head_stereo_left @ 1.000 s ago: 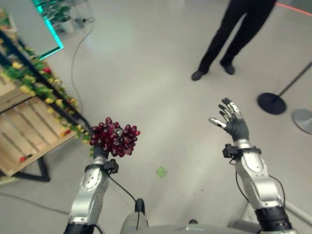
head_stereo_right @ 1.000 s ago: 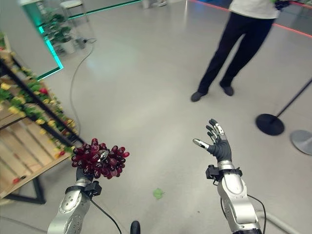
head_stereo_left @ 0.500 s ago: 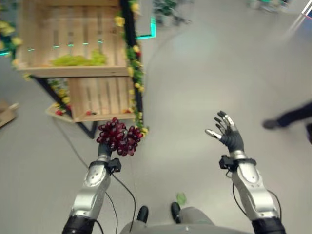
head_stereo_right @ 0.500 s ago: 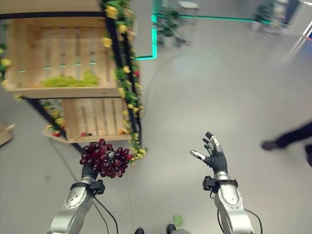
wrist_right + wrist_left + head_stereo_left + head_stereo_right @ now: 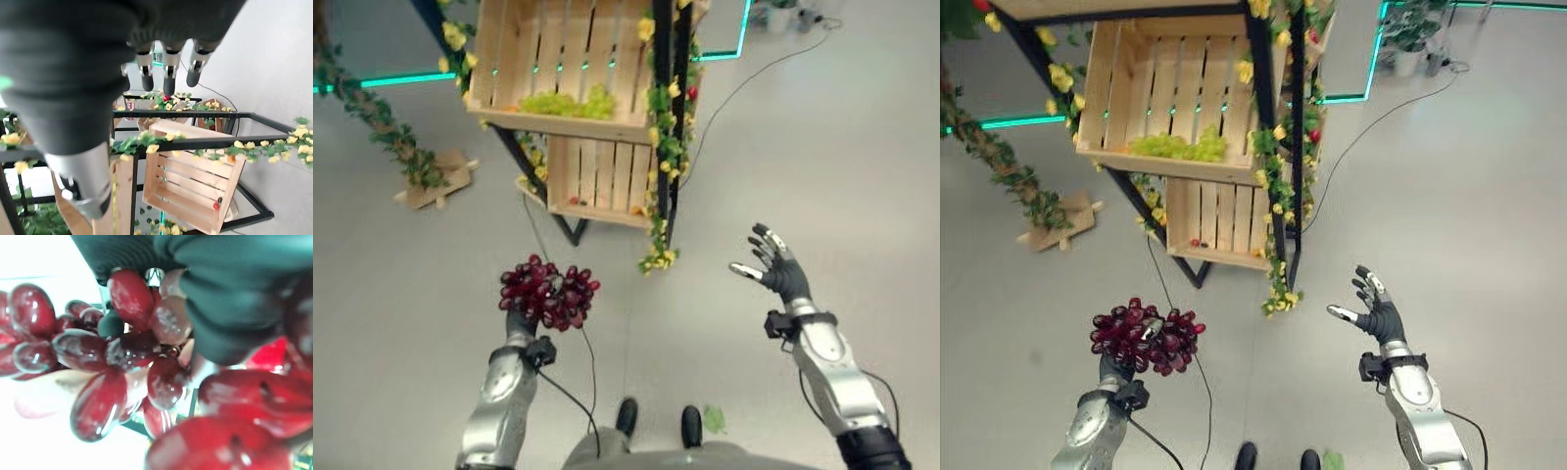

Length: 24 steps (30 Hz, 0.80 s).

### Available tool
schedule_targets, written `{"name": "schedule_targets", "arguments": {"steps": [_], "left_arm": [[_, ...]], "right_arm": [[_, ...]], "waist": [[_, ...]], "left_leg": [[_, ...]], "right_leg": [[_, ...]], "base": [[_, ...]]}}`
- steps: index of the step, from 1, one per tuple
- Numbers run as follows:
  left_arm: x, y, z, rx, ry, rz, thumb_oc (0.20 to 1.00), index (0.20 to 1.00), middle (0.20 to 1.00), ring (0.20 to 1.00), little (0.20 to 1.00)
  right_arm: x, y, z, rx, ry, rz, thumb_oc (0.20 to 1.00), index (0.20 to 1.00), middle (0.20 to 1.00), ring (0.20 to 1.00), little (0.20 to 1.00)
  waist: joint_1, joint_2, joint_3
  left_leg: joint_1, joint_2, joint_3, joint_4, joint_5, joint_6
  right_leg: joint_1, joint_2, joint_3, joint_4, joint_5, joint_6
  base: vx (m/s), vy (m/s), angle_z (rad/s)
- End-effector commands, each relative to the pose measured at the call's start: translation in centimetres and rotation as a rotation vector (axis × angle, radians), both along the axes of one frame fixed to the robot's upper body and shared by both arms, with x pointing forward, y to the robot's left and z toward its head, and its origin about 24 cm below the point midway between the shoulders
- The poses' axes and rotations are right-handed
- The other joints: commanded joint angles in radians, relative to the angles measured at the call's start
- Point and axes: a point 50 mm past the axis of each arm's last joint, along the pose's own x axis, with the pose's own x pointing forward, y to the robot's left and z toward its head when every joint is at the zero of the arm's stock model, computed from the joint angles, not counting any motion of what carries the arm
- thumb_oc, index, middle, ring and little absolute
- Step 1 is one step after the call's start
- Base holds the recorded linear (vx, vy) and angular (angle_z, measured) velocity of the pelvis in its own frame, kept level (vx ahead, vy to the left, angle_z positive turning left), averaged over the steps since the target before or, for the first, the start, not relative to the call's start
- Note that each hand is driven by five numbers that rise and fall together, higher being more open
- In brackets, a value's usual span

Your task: Pick up the fruits from the basket on one side to the basket on the other side

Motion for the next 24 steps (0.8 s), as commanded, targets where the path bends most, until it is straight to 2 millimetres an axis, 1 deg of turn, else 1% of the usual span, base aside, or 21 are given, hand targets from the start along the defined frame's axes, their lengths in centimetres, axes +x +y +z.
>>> {"name": "schedule_targets", "arguments": {"steps": [1,3,4,5,7,8,10,11,12,13,14,15,16,17,18,19,20,21,22,23,24], "left_arm": [[0.6,1.1,3.8,0.015,-0.204,0.017,0.2,0.2,0.2,0.2,0.2],[0.6,1.1,3.7,0.019,-0.203,0.006,0.2,0.2,0.2,0.2,0.2],[0.6,1.1,3.7,0.019,-0.204,0.006,0.2,0.2,0.2,0.2,0.2],[1.0,0.9,3.9,0.033,-0.207,-0.014,0.2,0.2,0.2,0.2,0.2],[1.0,0.9,3.9,0.047,-0.204,-0.014,0.2,0.2,0.2,0.2,0.2],[1.4,1.0,4.2,0.085,-0.209,-0.037,0.2,0.2,0.2,0.2,0.2],[1.5,1.0,4.3,0.103,-0.21,-0.045,0.2,0.2,0.2,0.2,0.2],[1.6,1.1,4.5,0.126,-0.214,-0.056,0.2,0.2,0.2,0.2,0.2],[2.0,1.0,4.8,0.145,-0.22,-0.065,0.2,0.2,0.2,0.2,0.2],[2.1,1.0,4.8,0.146,-0.221,-0.066,0.2,0.2,0.2,0.2,0.2],[2.1,0.9,4.8,0.154,-0.216,-0.069,0.2,0.2,0.2,0.2,0.2],[2.3,0.8,4.7,0.175,-0.21,-0.078,0.2,0.2,0.2,0.2,0.2],[2.3,0.8,4.7,0.175,-0.211,-0.078,0.2,0.2,0.2,0.2,0.2],[2.5,0.7,4.7,0.183,-0.208,-0.083,0.2,0.2,0.2,0.2,0.2],[2.8,0.5,4.9,0.194,-0.212,-0.09,0.2,0.2,0.2,0.2,0.2],[3.3,0.1,5.3,0.199,-0.233,-0.111,0.2,0.2,0.2,0.2,0.2],[3.3,0.1,5.3,0.198,-0.233,-0.111,0.2,0.2,0.2,0.2,0.2],[4.1,0.0,5.9,0.208,-0.251,-0.106,0.2,0.2,0.2,0.2,0.2],[4.2,0.0,6.0,0.208,-0.253,-0.106,0.2,0.2,0.2,0.2,0.2],[4.6,0.0,6.3,0.221,-0.263,-0.107,0.2,0.2,0.2,0.2,0.2],[4.6,0.0,6.4,0.221,-0.263,-0.107,0.2,0.2,0.2,0.2,0.2]], "right_arm": [[0.0,-0.2,2.1,-0.002,-0.114,0.017,1.0,1.0,1.0,1.0,1.0],[0.0,-0.3,1.8,0.016,-0.099,0.025,1.0,1.0,1.0,1.0,1.0],[0.0,-0.3,1.8,0.016,-0.099,0.025,1.0,1.0,1.0,1.0,1.0],[-0.4,-0.5,1.5,0.016,-0.088,0.014,1.0,1.0,1.0,1.0,1.0],[-0.6,-0.5,1.0,0.014,-0.072,0.006,1.0,1.0,1.0,1.0,1.0],[-0.7,-0.9,0.4,-0.002,-0.045,-0.02,1.0,1.0,1.0,1.0,1.0],[-0.8,-0.9,0.4,0.001,-0.041,-0.021,1.0,1.0,1.0,1.0,1.0],[-0.9,-0.9,0.2,0.011,-0.034,-0.021,1.0,1.0,1.0,1.0,1.0],[-1.0,-0.8,-0.1,0.003,-0.02,-0.019,1.0,1.0,1.0,1.0,1.0],[-1.0,-0.8,-0.1,0.003,-0.021,-0.019,1.0,1.0,1.0,1.0,1.0],[-1.1,-0.8,-0.2,-0.001,-0.013,-0.027,1.0,1.0,1.0,1.0,1.0],[-1.3,-0.6,-0.6,-0.001,0.005,-0.022,1.0,1.0,1.0,1.0,1.0],[-1.2,-0.5,-0.6,-0.002,0.005,-0.022,1.0,1.0,1.0,1.0,1.0],[-1.1,-0.2,-0.7,0.006,0.004,-0.013,1.0,1.0,1.0,1.0,1.0],[-0.9,-0.1,-0.6,0.014,-0.006,-0.01,1.0,1.0,1.0,1.0,1.0],[-0.8,-0.2,-0.4,0.008,-0.015,-0.012,1.0,1.0,1.0,1.0,1.0],[-0.8,-0.2,-0.3,0.007,-0.015,-0.012,1.0,1.0,1.0,1.0,1.0],[-0.5,-0.2,-0.2,0.012,-0.024,-0.017,1.0,1.0,1.0,1.0,1.0],[-0.4,-0.2,-0.2,0.012,-0.026,-0.018,1.0,1.0,1.0,1.0,1.0],[-0.3,-0.2,-0.3,0.014,-0.019,-0.016,1.0,1.0,1.0,1.0,1.0],[-0.3,-0.1,-0.3,0.014,-0.02,-0.015,1.0,1.0,1.0,1.0,1.0]], "waist": [[-0.009,0.001,-0.057],[-0.009,0.015,-0.062],[-0.009,0.015,-0.06],[-0.023,0.03,-0.065],[-0.019,0.033,-0.072],[-0.015,0.029,-0.081],[-0.015,0.02,-0.083],[-0.017,0.016,-0.085],[-0.021,0.001,-0.075],[-0.02,-0.002,-0.075],[-0.023,-0.009,-0.069],[-0.035,-0.013,-0.058],[-0.032,-0.016,-0.057],[-0.044,-0.006,-0.039],[-0.057,0.013,-0.028],[-0.081,0.028,-0.018],[-0.08,0.031,-0.02],[-0.071,0.022,-0.017],[-0.074,0.024,-0.016],[-0.084,0.023,-0.015],[-0.086,0.025,-0.016]], "left_leg": [[0.035,0.085,0.005,-0.01,-0.058,0.013],[0.056,0.132,0.006,-0.021,-0.061,-0.008],[0.056,0.132,0.005,-0.016,-0.065,-0.007],[0.075,0.138,0.066,-0.062,-0.059,-0.005],[0.096,0.15,0.051,-0.132,-0.029,-0.018],[0.093,0.134,0.056,-0.139,-0.032,-0.013],[0.095,0.116,0.054,-0.143,-0.039,0.0],[0.098,0.1,0.054,-0.148,-0.049,0.013],[0.101,0.057,0.049,-0.145,-0.063,0.045],[0.099,0.053,0.05,-0.144,-0.063,0.047],[0.103,0.025,0.049,-0.142,-0.071,0.063],[0.125,-0.017,0.056,-0.136,-0.089,0.088],[0.125,-0.021,0.06,-0.134,-0.09,0.09],[0.141,-0.017,0.061,-0.133,-0.092,0.097],[0.144,-0.009,0.054,-0.141,-0.082,0.104],[0.158,-0.016,0.03,-0.162,-0.072,0.113],[0.159,-0.012,0.03,-0.165,-0.074,0.112],[0.17,-0.022,0.047,-0.175,-0.081,0.112],[0.17,-0.019,0.044,-0.175,-0.081,0.111],[0.182,-0.021,0.051,-0.176,-0.089,0.113],[0.181,-0.018,0.048,-0.176,-0.09,0.112]], "right_leg": [[0.004,-0.081,-0.044,0.082,-0.18,0.116],[0.011,-0.118,-0.071,0.102,-0.177,0.136],[0.013,-0.119,-0.071,0.104,-0.179,0.137],[0.017,-0.141,-0.113,0.115,-0.167,0.149],[0.011,-0.143,-0.111,0.12,-0.163,0.158],[0.008,-0.174,-0.131,0.147,-0.145,0.179],[0.006,-0.192,-0.129,0.166,-0.144,0.192],[0.005,-0.207,-0.126,0.183,-0.141,0.202],[-0.02,-0.246,-0.104,0.252,-0.127,0.215],[-0.025,-0.251,-0.101,0.26,-0.13,0.217],[-0.039,-0.278,-0.088,0.299,-0.101,0.221],[-0.062,-0.316,-0.065,0.386,-0.022,0.211],[-0.069,-0.32,-0.057,0.395,-0.024,0.213],[-0.101,-0.286,-0.016,0.462,-0.025,0.204],[-0.162,-0.195,0.043,0.518,-0.074,0.192],[-0.236,-0.073,0.086,0.51,-0.15,0.184],[-0.237,-0.069,0.085,0.513,-0.154,0.182],[-0.253,-0.081,-0.037,0.427,-0.152,0.152],[-0.249,-0.079,-0.042,0.42,-0.15,0.151],[-0.28,-0.068,-0.126,0.377,-0.147,0.135],[-0.279,-0.066,-0.13,0.375,-0.147,0.133]], "base": [[-0.05,0.239,0.5],[0.0,0.263,0.52],[0.0,0.393,0.34],[0.01,0.342,0.2],[0.03,0.312,0.61],[0.05,0.286,0.73],[0.06,0.26,0.32],[0.08,0.333,0.23],[0.08,0.333,0.17],[0.07,0.328,0.17],[0.1,0.321,0.16],[0.1,0.321,0.21],[0.09,0.296,0.17],[0.02,0.178,0.02],[0.11,0.296,-0.14],[0.1,0.207,-0.14],[0.21,0.146,-0.07],[0.13,0.018,0.13],[0.22,0.033,0.09],[0.11,-0.001,-0.03],[0.17,-0.012,-0.13]]}}
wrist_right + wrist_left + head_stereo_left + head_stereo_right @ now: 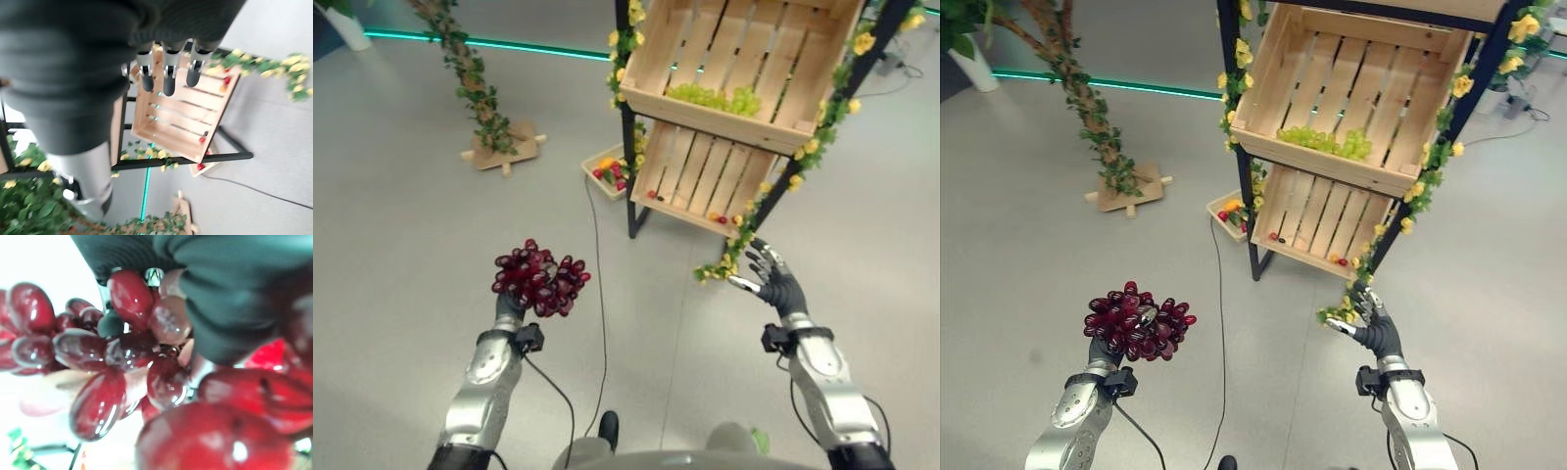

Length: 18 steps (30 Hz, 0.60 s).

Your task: Pick up the fruits from the basket on one side to the basket on the other side

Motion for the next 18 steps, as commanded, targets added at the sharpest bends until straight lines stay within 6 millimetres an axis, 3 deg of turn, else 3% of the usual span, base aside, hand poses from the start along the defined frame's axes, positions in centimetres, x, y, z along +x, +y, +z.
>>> {"name": "schedule_targets", "arguments": {"steps": [1,4,8,9,11,13,14,15,16,17,18], "left_arm": [[2.2,-0.5,4.7,0.029,-0.23,-0.016,0.2,0.2,0.2,0.2,0.2],[2.6,-0.8,5.3,0.02,-0.251,-0.051,0.2,0.2,0.2,0.2,0.2],[3.0,-0.6,6.1,0.008,-0.282,-0.046,0.2,0.2,0.2,0.2,0.2],[2.9,-0.4,6.2,-0.001,-0.29,-0.037,0.2,0.2,0.2,0.2,0.2],[2.7,-0.7,6.9,-0.05,-0.324,-0.045,0.2,0.2,0.2,0.2,0.2],[2.6,-1.0,7.2,-0.073,-0.34,-0.056,0.2,0.2,0.2,0.2,0.2],[2.5,-1.0,7.5,-0.075,-0.351,-0.064,0.2,0.2,0.2,0.2,0.2],[2.5,-1.0,7.5,-0.075,-0.35,-0.064,0.2,0.2,0.2,0.2,0.2],[2.5,-1.0,7.8,-0.079,-0.362,-0.059,0.2,0.2,0.2,0.2,0.2],[2.5,-1.0,7.8,-0.079,-0.362,-0.06,0.2,0.2,0.2,0.2,0.2],[2.8,-0.8,8.0,-0.061,-0.363,-0.056,0.2,0.2,0.2,0.2,0.2]], "right_arm": [[1.0,-1.1,2.3,-0.05,-0.12,-0.016,1.0,1.0,1.0,1.0,1.0],[1.0,-1.2,1.7,-0.069,-0.079,0.009,1.0,1.0,1.0,1.0,1.0],[1.4,-1.5,1.8,-0.099,-0.069,0.029,1.0,1.0,1.0,1.0,1.0],[1.4,-1.6,1.9,-0.095,-0.068,0.03,1.0,1.0,1.0,1.0,1.0],[1.4,-2.2,2.1,-0.095,-0.069,0.023,1.0,1.0,1.0,1.0,1.0],[1.6,-2.7,2.1,-0.1,-0.066,0.001,1.0,1.0,1.0,1.0,1.0],[1.5,-3.0,2.1,-0.109,-0.06,-0.01,1.0,1.0,1.0,1.0,1.0],[1.5,-3.0,2.0,-0.109,-0.059,-0.009,1.0,1.0,1.0,1.0,1.0],[1.3,-3.4,1.9,-0.103,-0.053,-0.032,1.0,1.0,1.0,1.0,1.0],[1.3,-3.5,1.9,-0.103,-0.053,-0.033,1.0,1.0,1.0,1.0,1.0],[1.4,-3.8,1.9,-0.118,-0.048,-0.039,1.0,1.0,1.0,1.0,1.0]], "waist": [[-0.021,0.023,-0.016],[-0.028,0.016,-0.051],[-0.017,0.021,-0.062],[-0.015,0.023,-0.063],[0.004,0.022,-0.035],[0.004,0.009,-0.031],[0.0,0.007,-0.035],[0.002,0.008,-0.035],[0.007,0.01,-0.032],[0.008,0.009,-0.032],[0.013,0.019,-0.021]], "left_leg": [[0.062,-0.028,-0.021,-0.044,-0.1,0.007],[0.075,-0.042,0.04,0.032,-0.157,-0.001],[0.062,-0.045,0.071,0.132,-0.188,-0.023],[0.055,-0.047,0.069,0.161,-0.18,-0.029],[-0.01,-0.092,0.001,0.283,-0.136,-0.056],[-0.076,-0.098,-0.035,0.291,-0.159,-0.062],[-0.09,-0.062,-0.034,0.264,-0.161,-0.067],[-0.086,-0.06,-0.033,0.26,-0.162,-0.068],[-0.124,-0.006,-0.05,0.201,-0.096,-0.079],[-0.121,-0.006,-0.05,0.195,-0.093,-0.08],[-0.154,0.034,-0.081,0.111,-0.018,-0.082]], "right_leg": [[0.021,0.032,-0.12,-0.062,-0.034,-0.045],[0.138,0.052,-0.103,-0.22,-0.026,-0.052],[0.201,0.078,-0.07,-0.293,-0.028,-0.067],[0.217,0.085,-0.063,-0.307,-0.034,-0.072],[0.249,0.086,-0.03,-0.342,-0.035,-0.091],[0.257,0.08,-0.011,-0.345,-0.051,-0.091],[0.265,0.073,0.004,-0.346,-0.058,-0.082],[0.266,0.075,0.006,-0.346,-0.06,-0.083],[0.281,0.067,0.024,-0.343,-0.064,-0.071],[0.281,0.067,0.025,-0.343,-0.065,-0.071],[0.298,0.078,0.047,-0.344,-0.076,-0.071]], "base": [[0.15,-0.018,-0.08],[0.32,-0.092,-0.16],[0.16,-0.072,-0.6],[0.18,-0.108,-0.8],[0.06,-0.053,-0.7],[0.08,-0.022,-0.69],[0.13,-0.015,-0.44],[0.2,0.076,-0.16],[0.14,0.054,-0.13],[0.24,0.073,-0.2],[0.11,0.008,-0.27]]}}
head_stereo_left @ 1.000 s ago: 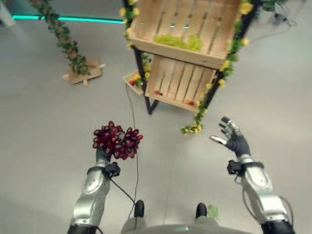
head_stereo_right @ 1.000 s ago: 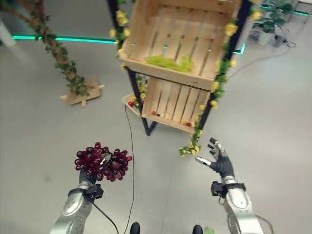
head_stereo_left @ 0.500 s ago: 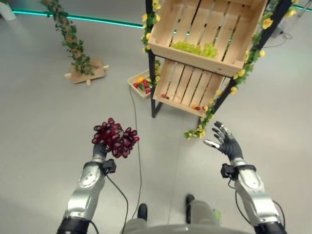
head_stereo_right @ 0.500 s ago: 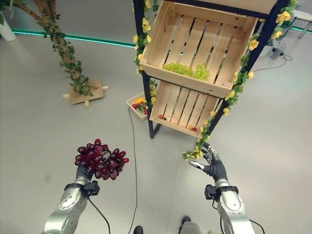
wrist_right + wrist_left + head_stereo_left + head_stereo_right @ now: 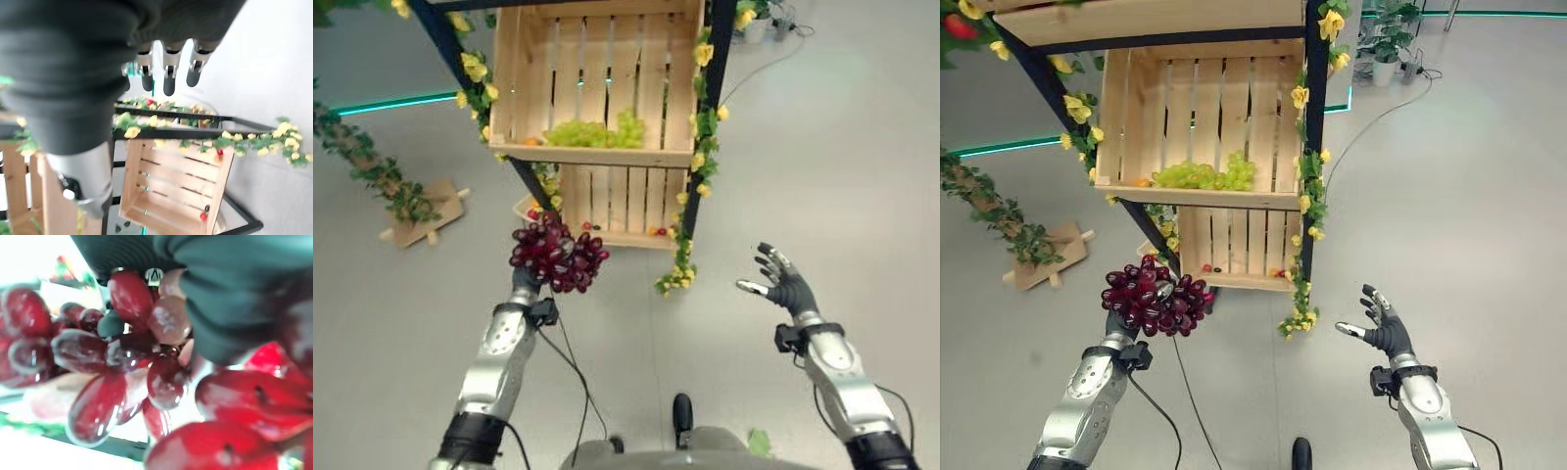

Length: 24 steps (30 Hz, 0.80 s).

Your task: Pick up the fruits from the basket on one side to the basket on the other side

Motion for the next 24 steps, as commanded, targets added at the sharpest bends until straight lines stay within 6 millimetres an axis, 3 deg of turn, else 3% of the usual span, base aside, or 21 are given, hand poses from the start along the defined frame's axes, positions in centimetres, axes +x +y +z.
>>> {"name": "schedule_targets", "arguments": {"steps": [1,6,10,11,15,24], "left_arm": [[0.6,1.4,4.6,-0.013,-0.216,0.034,0.2,0.2,0.2,0.2,0.2],[2.6,2.4,5.4,0.014,-0.218,0.088,0.2,0.2,0.2,0.2,0.2],[3.4,3.4,5.7,0.021,-0.21,0.125,0.2,0.2,0.2,0.2,0.2],[4.3,4.5,6.9,0.07,-0.222,0.155,0.2,0.2,0.2,0.2,0.2],[5.3,5.3,9.0,0.109,-0.264,0.176,0.2,0.2,0.2,0.2,0.2],[5.8,7.1,14.4,0.217,-0.393,0.211,0.2,0.2,0.2,0.2,0.2]], "right_arm": [[1.1,-0.8,2.4,-0.003,-0.117,-0.013,1.0,1.0,1.0,1.0,1.0],[1.1,-0.9,2.1,-0.039,-0.082,0.014,1.0,1.0,1.0,1.0,1.0],[1.1,-0.5,1.7,-0.042,-0.062,0.035,1.0,1.0,1.0,1.0,1.0],[1.1,-0.2,1.3,-0.043,-0.041,0.051,1.0,1.0,1.0,1.0,1.0],[1.3,0.5,1.0,-0.031,-0.032,0.066,1.0,1.0,1.0,1.0,1.0],[1.6,1.6,0.4,-0.005,-0.018,0.082,1.0,1.0,1.0,1.0,1.0]], "waist": [[0.017,0.008,0.003],[-0.002,0.046,0.005],[0.0,0.048,-0.001],[-0.007,0.05,-0.012],[-0.009,0.045,-0.023],[0.0,0.019,-0.038]], "left_leg": [[0.004,0.046,-0.019,-0.101,0.077,-0.002],[0.026,0.094,0.028,-0.19,0.139,-0.032],[0.036,0.097,0.035,-0.192,0.142,-0.034],[0.044,0.096,0.045,-0.217,0.146,-0.032],[0.06,0.079,0.071,-0.231,0.147,-0.02],[0.069,0.062,0.08,-0.242,0.132,-0.008]], "right_leg": [[0.06,-0.06,0.007,0.05,-0.201,0.141],[0.131,-0.062,0.053,0.031,-0.226,0.153],[0.164,-0.074,0.07,0.022,-0.236,0.161],[0.172,-0.083,0.082,0.034,-0.244,0.171],[0.155,-0.101,0.077,0.061,-0.234,0.185],[0.141,-0.124,0.057,0.044,-0.229,0.207]], "base": [[0.19,0.055,-0.27],[0.13,0.097,-0.28],[0.17,0.131,-0.42],[0.25,0.197,-0.09],[0.09,0.091,-0.08],[0.05,0.011,-0.06]]}}
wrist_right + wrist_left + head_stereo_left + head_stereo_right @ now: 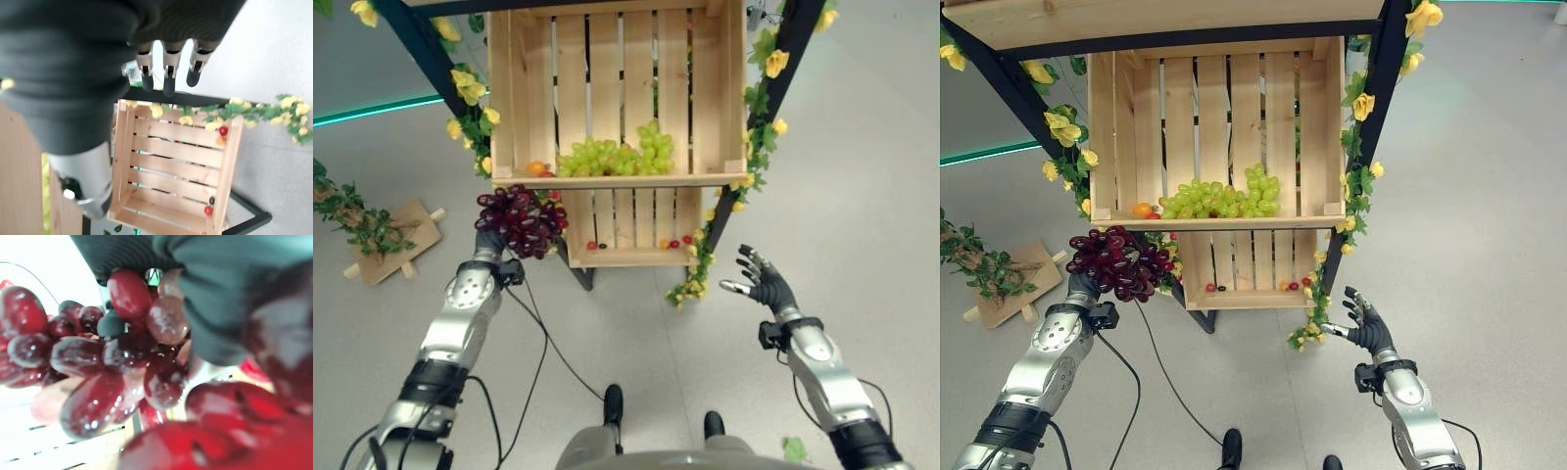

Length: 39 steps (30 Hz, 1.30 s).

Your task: Pick up the fruits from the basket on one side to the basket on the other side

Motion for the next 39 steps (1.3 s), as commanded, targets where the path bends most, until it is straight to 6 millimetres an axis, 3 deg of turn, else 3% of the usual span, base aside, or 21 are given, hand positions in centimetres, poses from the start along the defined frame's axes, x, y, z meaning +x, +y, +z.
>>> {"name": "schedule_targets", "arguments": {"steps": [1,14,25,31,34,36,37,39], "left_arm": [[2.4,0.0,10.1,-0.009,-0.382,-0.002,0.2,0.2,0.2,0.2,0.2],[5.5,-0.4,16.1,0.054,-0.419,-0.014,0.2,0.2,0.2,0.2,0.2],[2.5,-1.8,18.1,-0.004,-0.596,-0.124,0.2,0.2,0.2,0.2,0.2],[0.1,-1.4,15.5,-0.027,-0.603,-0.137,0.2,0.2,0.2,0.2,0.2],[-1.3,-1.2,12.7,-0.071,-0.563,-0.139,0.2,0.2,0.2,0.2,0.2],[-1.6,-1.3,12.0,-0.087,-0.551,-0.136,0.2,0.2,0.2,0.2,0.2],[-2.4,-1.7,10.2,-0.127,-0.525,-0.147,0.2,0.2,0.2,0.2,0.2],[-3.2,-2.0,8.6,-0.154,-0.496,-0.138,0.2,0.2,0.2,0.2,0.2]], "right_arm": [[0.2,-0.2,1.1,-0.021,-0.059,0.021,1.0,1.0,1.0,1.0,1.0],[0.3,0.8,0.0,-0.021,-0.016,0.055,1.0,1.0,1.0,1.0,1.0],[-0.4,0.2,-0.7,0.008,0.006,0.011,1.0,1.0,1.0,1.0,1.0],[-0.8,-0.4,-1.0,0.011,0.016,-0.02,1.0,1.0,1.0,1.0,1.0],[-1.1,-0.8,-1.1,0.016,0.019,-0.044,1.0,1.0,1.0,1.0,1.0],[-1.1,-0.9,-1.1,0.014,0.02,-0.047,1.0,1.0,1.0,1.0,1.0],[-1.2,-1.1,-1.0,0.014,0.014,-0.059,1.0,1.0,1.0,1.0,1.0],[-1.3,-1.3,-1.0,0.018,0.011,-0.073,1.0,1.0,1.0,1.0,1.0]], "waist": [[-0.015,0.013,-0.087],[-0.036,0.018,-0.083],[-0.016,0.026,-0.083],[-0.003,0.025,-0.084],[0.009,0.023,-0.084],[0.01,0.021,-0.085],[0.016,0.019,-0.082],[0.021,0.016,-0.081]], "left_leg": [[-0.012,0.042,-0.012,0.018,-0.092,-0.026],[-0.02,0.039,-0.014,0.022,-0.09,-0.03],[-0.026,0.042,-0.027,0.022,-0.084,-0.033],[-0.026,0.045,-0.034,0.027,-0.084,-0.035],[-0.034,0.051,-0.043,0.042,-0.079,-0.036],[-0.027,0.051,-0.045,0.04,-0.087,-0.038],[-0.035,0.053,-0.048,0.049,-0.08,-0.037],[-0.038,0.055,-0.051,0.054,-0.081,-0.039]], "right_leg": [[0.013,-0.019,-0.028,0.076,-0.169,0.029],[0.009,-0.025,-0.053,0.075,-0.161,0.046],[0.021,-0.022,-0.067,0.056,-0.162,0.037],[0.029,-0.015,-0.071,0.055,-0.169,0.028],[0.036,-0.005,-0.073,0.051,-0.168,0.017],[0.046,-0.004,-0.074,0.048,-0.178,0.013],[0.045,0.0,-0.076,0.049,-0.173,0.01],[0.05,0.004,-0.077,0.047,-0.177,0.004]], "base": [[0.02,-0.005,0.04],[0.0,-0.007,0.07],[-0.01,-0.019,0.02],[-0.02,-0.032,0.02],[-0.03,-0.03,0.06],[0.0,-0.034,0.04],[-0.07,-0.029,0.06],[-0.02,-0.033,0.05]]}}
